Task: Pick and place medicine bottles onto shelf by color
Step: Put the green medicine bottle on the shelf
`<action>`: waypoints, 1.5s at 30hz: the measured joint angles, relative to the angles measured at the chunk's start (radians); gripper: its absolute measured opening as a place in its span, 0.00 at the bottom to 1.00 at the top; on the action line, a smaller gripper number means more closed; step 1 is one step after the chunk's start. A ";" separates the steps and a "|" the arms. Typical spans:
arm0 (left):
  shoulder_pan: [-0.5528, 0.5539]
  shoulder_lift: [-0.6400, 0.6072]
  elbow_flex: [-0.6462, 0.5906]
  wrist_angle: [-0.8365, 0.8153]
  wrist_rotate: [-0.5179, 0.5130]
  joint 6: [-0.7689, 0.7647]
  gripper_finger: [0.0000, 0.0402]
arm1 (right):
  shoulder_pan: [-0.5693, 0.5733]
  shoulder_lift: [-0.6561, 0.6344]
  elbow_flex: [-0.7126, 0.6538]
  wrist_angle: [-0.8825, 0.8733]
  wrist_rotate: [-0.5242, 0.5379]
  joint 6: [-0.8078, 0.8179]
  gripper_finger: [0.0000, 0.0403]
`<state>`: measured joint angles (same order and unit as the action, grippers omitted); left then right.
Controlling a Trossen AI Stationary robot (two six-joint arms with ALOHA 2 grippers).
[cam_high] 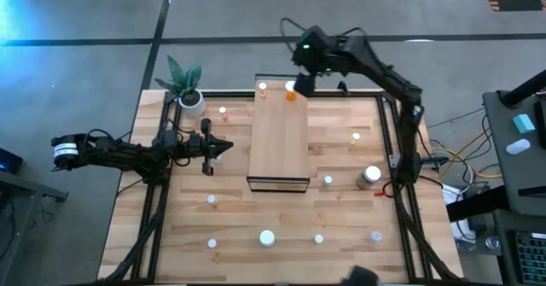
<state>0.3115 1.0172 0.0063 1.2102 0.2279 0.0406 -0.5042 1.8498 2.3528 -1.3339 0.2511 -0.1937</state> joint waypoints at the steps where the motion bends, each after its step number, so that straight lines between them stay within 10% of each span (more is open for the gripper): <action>1: 0.000 0.000 0.000 0.000 0.000 0.000 0.00 | 0.000 -0.021 -0.003 -0.024 -0.009 0.025 0.63; 7: 0.000 0.000 0.000 0.001 0.000 0.000 0.00 | 0.036 -0.167 -0.162 -0.051 -0.018 0.089 0.36; 14: 0.000 0.000 0.000 0.001 0.000 -0.001 0.00 | 0.130 -0.405 -0.647 0.283 -0.075 0.150 0.05; 20: 0.000 0.000 0.000 0.000 0.000 -0.001 0.00 | 0.312 -0.559 -0.949 0.506 -0.096 0.303 0.03; 32: 0.000 0.000 0.000 0.001 0.000 -0.002 0.00 | 0.728 -0.567 -1.047 0.642 -0.095 0.539 0.03; 45: 0.000 0.000 0.003 0.003 0.000 0.000 0.00 | 0.791 -0.421 -1.049 0.632 -0.146 0.648 0.03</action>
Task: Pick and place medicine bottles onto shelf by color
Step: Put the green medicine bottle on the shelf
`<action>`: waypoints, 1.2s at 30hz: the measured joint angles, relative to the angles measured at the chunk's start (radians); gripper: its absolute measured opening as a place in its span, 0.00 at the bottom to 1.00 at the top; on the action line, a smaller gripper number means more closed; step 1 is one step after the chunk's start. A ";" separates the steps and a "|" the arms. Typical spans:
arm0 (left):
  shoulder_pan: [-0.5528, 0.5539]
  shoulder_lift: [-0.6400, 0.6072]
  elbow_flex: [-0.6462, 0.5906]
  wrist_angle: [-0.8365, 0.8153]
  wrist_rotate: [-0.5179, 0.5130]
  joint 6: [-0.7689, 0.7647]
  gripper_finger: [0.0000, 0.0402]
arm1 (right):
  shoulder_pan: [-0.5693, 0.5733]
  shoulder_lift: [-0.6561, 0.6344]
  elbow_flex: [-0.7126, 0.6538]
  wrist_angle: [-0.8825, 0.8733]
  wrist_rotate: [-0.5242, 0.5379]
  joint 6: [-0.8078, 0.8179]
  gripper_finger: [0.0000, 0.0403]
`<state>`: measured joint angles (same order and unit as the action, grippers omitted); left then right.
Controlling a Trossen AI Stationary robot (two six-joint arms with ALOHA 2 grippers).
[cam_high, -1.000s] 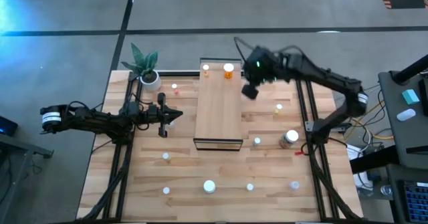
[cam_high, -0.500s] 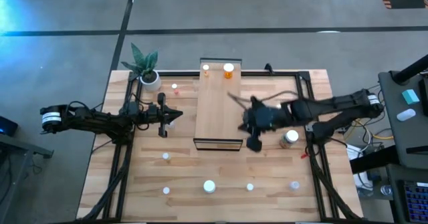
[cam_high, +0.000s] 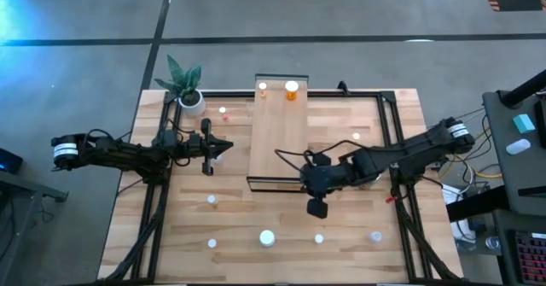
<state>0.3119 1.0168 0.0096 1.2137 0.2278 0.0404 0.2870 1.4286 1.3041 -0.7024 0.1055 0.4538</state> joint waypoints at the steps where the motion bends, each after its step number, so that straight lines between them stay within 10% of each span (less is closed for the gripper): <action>1: 0.000 0.000 0.000 0.000 0.000 0.000 0.00 | -0.004 0.003 0.000 0.001 0.000 0.000 0.03; 36: 0.000 0.000 0.001 0.000 0.000 0.019 0.00 | -0.030 -0.022 0.037 -0.050 0.017 0.017 0.03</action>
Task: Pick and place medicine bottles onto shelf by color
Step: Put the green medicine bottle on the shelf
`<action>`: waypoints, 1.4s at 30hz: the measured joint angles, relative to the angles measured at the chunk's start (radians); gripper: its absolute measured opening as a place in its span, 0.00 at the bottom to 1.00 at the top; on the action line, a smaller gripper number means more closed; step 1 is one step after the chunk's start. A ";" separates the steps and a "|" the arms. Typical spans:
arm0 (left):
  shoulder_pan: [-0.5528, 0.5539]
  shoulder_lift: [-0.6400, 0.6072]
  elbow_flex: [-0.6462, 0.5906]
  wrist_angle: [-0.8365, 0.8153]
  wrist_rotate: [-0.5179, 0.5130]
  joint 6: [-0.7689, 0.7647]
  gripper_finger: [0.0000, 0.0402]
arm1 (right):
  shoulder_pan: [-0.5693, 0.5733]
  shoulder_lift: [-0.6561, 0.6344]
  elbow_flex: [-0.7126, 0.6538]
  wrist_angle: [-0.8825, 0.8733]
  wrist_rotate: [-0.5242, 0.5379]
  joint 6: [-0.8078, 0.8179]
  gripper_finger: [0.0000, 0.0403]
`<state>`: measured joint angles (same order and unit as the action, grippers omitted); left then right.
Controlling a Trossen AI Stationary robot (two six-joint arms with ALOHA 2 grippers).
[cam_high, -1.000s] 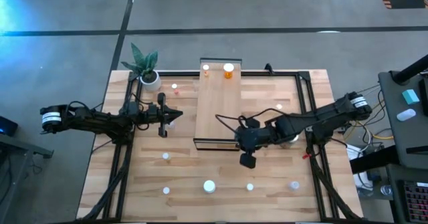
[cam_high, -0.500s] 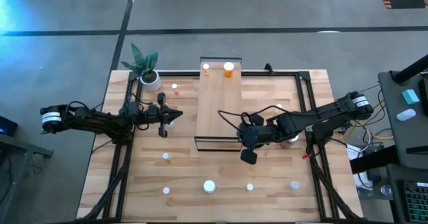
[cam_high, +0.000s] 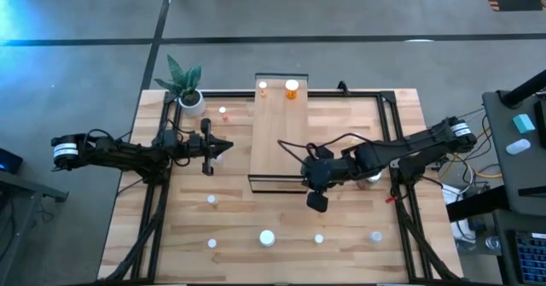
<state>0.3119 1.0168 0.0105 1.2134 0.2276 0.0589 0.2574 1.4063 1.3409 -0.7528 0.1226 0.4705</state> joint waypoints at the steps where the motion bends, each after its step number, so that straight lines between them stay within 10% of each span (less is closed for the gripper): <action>1: 0.000 0.000 0.000 0.000 0.000 0.000 0.00 | 0.003 0.000 0.009 0.000 -0.005 -0.001 0.03; 14: 0.000 0.000 0.000 -0.002 0.000 0.000 0.00 | 0.093 -0.084 0.034 -0.215 0.045 0.217 0.02; 24: 0.000 0.000 -0.002 -0.003 0.000 0.000 0.00 | 0.184 -0.288 -0.132 -0.525 0.155 0.879 0.04; 42: 0.000 0.000 -0.002 -0.020 0.000 0.000 0.00 | 0.187 -0.408 -0.342 -0.714 0.026 1.368 0.73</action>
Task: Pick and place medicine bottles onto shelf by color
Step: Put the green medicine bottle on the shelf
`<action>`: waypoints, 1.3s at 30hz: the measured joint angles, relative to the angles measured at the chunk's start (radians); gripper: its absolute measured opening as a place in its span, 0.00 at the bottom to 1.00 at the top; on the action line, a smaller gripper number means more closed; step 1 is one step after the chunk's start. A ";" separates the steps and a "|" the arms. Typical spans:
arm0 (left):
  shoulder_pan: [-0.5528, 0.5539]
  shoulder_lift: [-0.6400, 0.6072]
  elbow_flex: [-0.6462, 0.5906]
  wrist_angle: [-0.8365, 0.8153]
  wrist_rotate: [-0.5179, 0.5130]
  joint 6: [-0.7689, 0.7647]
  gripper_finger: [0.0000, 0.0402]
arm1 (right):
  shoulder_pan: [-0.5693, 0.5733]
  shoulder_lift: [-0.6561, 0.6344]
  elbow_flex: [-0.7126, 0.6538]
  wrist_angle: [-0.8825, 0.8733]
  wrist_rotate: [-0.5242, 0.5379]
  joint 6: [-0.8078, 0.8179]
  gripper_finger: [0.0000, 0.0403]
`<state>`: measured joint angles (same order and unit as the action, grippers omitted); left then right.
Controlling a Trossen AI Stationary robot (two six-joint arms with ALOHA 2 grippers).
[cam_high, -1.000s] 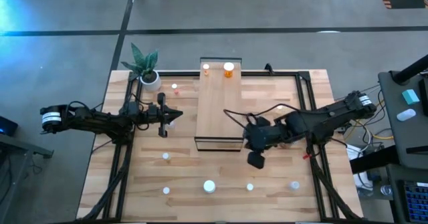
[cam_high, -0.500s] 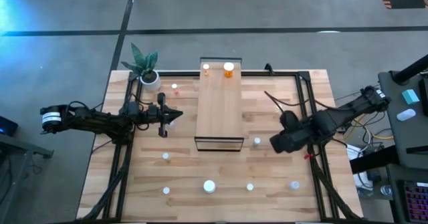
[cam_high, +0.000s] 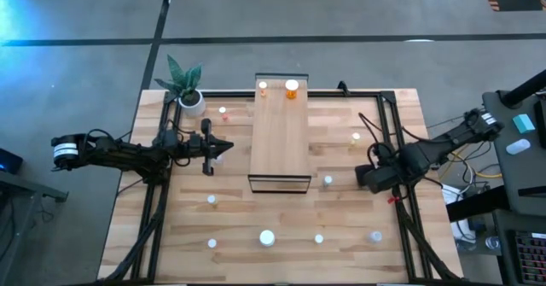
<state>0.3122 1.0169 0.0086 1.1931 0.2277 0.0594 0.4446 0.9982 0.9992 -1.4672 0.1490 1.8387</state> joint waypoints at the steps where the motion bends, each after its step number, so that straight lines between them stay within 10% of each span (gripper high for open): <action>1: 0.000 0.000 0.000 0.000 0.000 0.000 0.00 | 0.000 -0.019 -0.023 0.018 0.000 0.007 0.74; 39: 0.000 0.000 0.000 0.001 0.000 0.000 0.00 | 0.000 -0.053 -0.122 0.111 0.057 0.049 0.82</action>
<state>0.3119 1.0168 0.0082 1.1944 0.2279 0.0597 0.4446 0.9451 0.8770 -1.3565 0.2061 1.8877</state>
